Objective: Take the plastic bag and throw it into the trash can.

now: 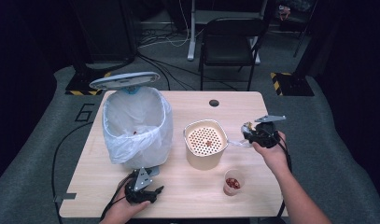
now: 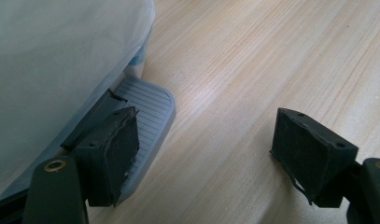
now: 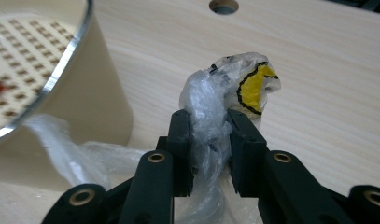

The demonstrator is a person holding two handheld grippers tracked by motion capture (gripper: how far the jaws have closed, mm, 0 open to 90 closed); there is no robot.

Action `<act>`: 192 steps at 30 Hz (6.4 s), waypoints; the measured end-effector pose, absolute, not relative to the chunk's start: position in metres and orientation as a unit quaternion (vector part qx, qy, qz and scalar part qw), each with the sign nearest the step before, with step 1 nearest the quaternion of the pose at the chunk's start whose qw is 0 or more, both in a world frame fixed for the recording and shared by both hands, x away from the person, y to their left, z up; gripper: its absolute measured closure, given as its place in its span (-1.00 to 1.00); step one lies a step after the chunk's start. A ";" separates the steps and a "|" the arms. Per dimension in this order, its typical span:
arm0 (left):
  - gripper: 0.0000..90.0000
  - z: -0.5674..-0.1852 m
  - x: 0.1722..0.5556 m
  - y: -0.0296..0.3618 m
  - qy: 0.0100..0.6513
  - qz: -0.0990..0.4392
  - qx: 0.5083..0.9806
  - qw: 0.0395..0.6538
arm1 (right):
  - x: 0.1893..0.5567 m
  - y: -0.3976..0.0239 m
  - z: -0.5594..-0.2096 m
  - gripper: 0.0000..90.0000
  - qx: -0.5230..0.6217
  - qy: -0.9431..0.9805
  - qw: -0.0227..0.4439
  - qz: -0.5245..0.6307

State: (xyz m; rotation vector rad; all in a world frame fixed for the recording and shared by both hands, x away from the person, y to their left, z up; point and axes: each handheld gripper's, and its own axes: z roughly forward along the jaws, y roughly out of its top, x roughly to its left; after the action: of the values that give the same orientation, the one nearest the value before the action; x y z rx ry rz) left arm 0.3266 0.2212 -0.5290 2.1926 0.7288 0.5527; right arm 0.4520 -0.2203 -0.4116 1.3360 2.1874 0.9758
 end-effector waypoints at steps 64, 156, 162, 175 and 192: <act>-0.49 -0.529 0.327 0.221 0.286 0.216 0.856 0.373 | 0.407 -0.075 -0.261 0.60 0.264 0.840 0.156 0.447; -0.49 -0.528 0.328 0.222 0.276 0.218 0.859 0.373 | 0.448 0.074 -0.296 0.03 0.258 0.802 0.167 0.512; -0.49 -0.528 0.328 0.222 0.276 0.218 0.859 0.373 | 0.436 0.062 -0.289 0.13 0.245 0.810 0.172 0.505; -0.49 -0.528 0.328 0.222 0.276 0.218 0.859 0.372 | 0.427 0.018 -0.278 0.21 0.251 0.809 0.195 0.494; -0.49 -0.529 0.327 0.221 0.285 0.217 0.856 0.374 | 0.450 -0.054 -0.310 0.32 0.308 0.794 0.220 0.475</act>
State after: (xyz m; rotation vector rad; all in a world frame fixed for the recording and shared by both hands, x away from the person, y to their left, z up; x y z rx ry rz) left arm 0.3267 0.2212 -0.5291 2.1918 0.7289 0.5546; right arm 0.4498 -0.0542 -0.3103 0.8512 2.1963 1.3137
